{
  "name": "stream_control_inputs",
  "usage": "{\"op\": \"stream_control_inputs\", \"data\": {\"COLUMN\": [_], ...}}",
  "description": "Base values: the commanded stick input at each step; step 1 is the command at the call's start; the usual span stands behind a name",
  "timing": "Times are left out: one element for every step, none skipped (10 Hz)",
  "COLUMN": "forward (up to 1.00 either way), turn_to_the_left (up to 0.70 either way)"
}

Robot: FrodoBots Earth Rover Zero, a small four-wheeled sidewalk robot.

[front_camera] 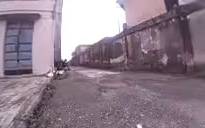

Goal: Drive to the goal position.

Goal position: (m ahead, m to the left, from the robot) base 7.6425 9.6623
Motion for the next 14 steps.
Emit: {"op": "stream_control_inputs", "data": {"forward": [0.00,0.00,0.00,0.00,0.00,0.00,0.01,0.07,0.24,0.58,0.85,0.85,0.85,0.85], "turn_to_the_left": [-0.85,-0.85,-0.85,-0.85,-0.85,-0.85,-0.76,-0.27,0.00,0.00,0.00,0.00,0.00,0.00]}}
